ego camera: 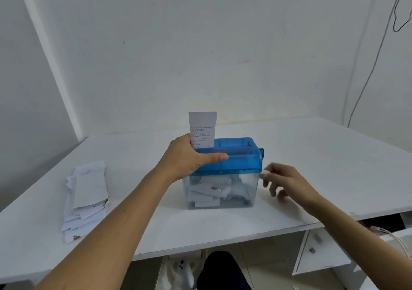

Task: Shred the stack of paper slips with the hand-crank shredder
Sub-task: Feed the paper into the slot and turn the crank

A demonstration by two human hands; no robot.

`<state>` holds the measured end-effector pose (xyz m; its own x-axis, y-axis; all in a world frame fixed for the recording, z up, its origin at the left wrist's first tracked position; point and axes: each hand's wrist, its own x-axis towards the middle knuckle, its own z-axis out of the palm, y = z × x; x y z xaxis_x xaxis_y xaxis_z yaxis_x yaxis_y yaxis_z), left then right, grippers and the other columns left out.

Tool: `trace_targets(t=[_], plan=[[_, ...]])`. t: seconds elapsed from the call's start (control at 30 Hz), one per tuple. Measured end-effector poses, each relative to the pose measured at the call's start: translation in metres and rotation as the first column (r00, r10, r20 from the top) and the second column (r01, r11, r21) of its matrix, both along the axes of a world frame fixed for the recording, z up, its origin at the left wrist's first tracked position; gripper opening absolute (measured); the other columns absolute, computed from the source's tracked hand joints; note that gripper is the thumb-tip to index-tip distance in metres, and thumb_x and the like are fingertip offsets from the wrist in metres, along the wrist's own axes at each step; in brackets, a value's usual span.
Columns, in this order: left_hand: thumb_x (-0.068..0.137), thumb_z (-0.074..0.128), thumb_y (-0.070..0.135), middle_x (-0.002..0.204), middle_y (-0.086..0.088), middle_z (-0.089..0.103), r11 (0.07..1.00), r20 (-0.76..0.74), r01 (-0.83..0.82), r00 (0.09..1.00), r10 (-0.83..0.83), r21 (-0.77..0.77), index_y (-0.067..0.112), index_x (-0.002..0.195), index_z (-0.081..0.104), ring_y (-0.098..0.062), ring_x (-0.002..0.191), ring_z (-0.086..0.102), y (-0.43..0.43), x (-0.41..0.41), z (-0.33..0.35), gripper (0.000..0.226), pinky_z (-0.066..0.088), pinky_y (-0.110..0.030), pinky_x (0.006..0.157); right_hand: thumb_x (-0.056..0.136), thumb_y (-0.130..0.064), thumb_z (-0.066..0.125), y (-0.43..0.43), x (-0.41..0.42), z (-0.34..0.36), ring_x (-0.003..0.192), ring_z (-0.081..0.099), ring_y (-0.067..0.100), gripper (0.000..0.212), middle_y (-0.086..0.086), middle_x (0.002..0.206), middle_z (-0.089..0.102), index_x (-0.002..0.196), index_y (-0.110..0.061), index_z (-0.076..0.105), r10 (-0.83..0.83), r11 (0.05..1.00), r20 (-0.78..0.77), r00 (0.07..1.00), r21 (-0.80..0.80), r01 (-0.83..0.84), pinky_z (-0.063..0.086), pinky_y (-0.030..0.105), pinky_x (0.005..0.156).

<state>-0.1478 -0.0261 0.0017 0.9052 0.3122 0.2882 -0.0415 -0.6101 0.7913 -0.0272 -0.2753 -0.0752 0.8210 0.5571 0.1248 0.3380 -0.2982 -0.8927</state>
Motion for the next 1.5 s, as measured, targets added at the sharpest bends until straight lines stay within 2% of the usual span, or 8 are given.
trace_targets(t=[0.17,0.3,0.5,0.73,1.0,1.23,1.37,1.5], plan=[[0.049,0.078,0.073,0.113,0.016,0.060,1.000,-0.014,0.000,1.000,0.000,0.013,0.029,0.125,0.057,-0.008,0.102,0.058,0.001,0.000,0.001,0.090,0.043,-0.011,0.065,0.081,-0.053,0.067,-0.023,-0.023,0.016,0.061,0.061,0.016,0.047,0.004,0.072,0.067,0.086,-0.007,0.067,0.118,0.993,0.113,0.986,-0.043,-0.114,0.050,0.027,0.055],[0.049,0.077,0.073,0.116,0.014,0.058,0.999,-0.029,0.003,1.000,-0.002,0.034,0.028,0.128,0.054,-0.015,0.109,0.055,0.001,0.000,0.003,0.094,0.044,-0.013,0.068,0.093,-0.043,0.064,-0.026,-0.033,0.047,0.057,0.053,0.019,0.037,0.004,0.064,0.058,0.076,-0.012,0.074,0.178,0.965,0.079,0.981,0.183,-0.190,0.044,0.027,0.052],[0.049,0.077,0.073,0.117,0.017,0.055,0.999,-0.026,0.001,1.000,0.000,0.041,0.028,0.133,0.052,-0.015,0.110,0.052,0.002,-0.001,0.001,0.099,0.042,-0.013,0.070,0.092,-0.052,0.053,0.001,-0.021,0.088,0.054,0.050,0.021,0.049,0.006,0.058,0.055,0.064,-0.018,0.072,0.000,0.954,0.131,0.991,0.297,-0.039,0.044,0.031,0.052],[0.047,0.079,0.074,0.109,0.019,0.064,0.999,-0.017,-0.001,1.000,0.002,0.040,0.032,0.119,0.060,-0.003,0.099,0.060,0.001,-0.005,0.002,0.086,0.046,-0.017,0.070,0.096,-0.039,0.065,0.036,0.025,0.098,0.052,0.055,0.013,0.031,0.002,0.074,0.066,0.088,-0.008,0.063,-0.275,0.899,0.228,0.934,0.405,0.166,0.047,0.025,0.047],[0.049,0.075,0.073,0.099,0.028,0.053,0.999,-0.015,-0.016,1.000,0.017,0.050,0.037,0.114,0.050,0.003,0.091,0.051,-0.004,-0.006,0.004,0.078,0.043,-0.015,0.065,0.098,-0.043,0.059,0.060,0.053,0.059,0.055,0.054,0.014,0.050,0.005,0.070,0.064,0.084,0.005,0.062,-0.391,0.911,0.209,0.896,0.227,0.345,0.045,0.019,0.045],[0.045,0.074,0.077,0.102,0.022,0.061,0.999,-0.017,-0.035,0.999,0.036,0.030,0.031,0.116,0.058,0.001,0.092,0.058,-0.002,-0.005,0.002,0.086,0.044,-0.016,0.065,0.105,-0.042,0.042,0.032,0.019,0.006,0.061,0.060,0.018,0.042,0.010,0.082,0.068,0.097,-0.010,0.069,-0.215,0.975,0.183,0.959,-0.023,0.223,0.049,0.025,0.051],[0.044,0.074,0.076,0.102,0.022,0.062,0.999,-0.028,-0.045,0.999,0.046,0.028,0.034,0.113,0.060,0.001,0.091,0.058,-0.003,-0.004,0.002,0.082,0.044,-0.016,0.065,0.098,-0.052,0.053,-0.001,-0.007,-0.007,0.062,0.061,0.019,0.043,0.006,0.079,0.067,0.093,-0.012,0.068,-0.037,0.999,0.089,0.995,0.024,0.035,0.050,0.026,0.055],[0.044,0.076,0.074,0.108,0.021,0.065,0.999,-0.028,-0.032,0.999,0.032,0.030,0.032,0.118,0.064,0.000,0.097,0.060,-0.001,-0.002,0.003,0.087,0.045,-0.015,0.068,0.078,-0.060,0.063,-0.025,-0.024,0.008,0.060,0.060,0.021,0.057,0.003,0.069,0.062,0.083,-0.004,0.066,0.135,0.987,0.101,0.986,0.073,-0.143,0.049,0.028,0.055]])
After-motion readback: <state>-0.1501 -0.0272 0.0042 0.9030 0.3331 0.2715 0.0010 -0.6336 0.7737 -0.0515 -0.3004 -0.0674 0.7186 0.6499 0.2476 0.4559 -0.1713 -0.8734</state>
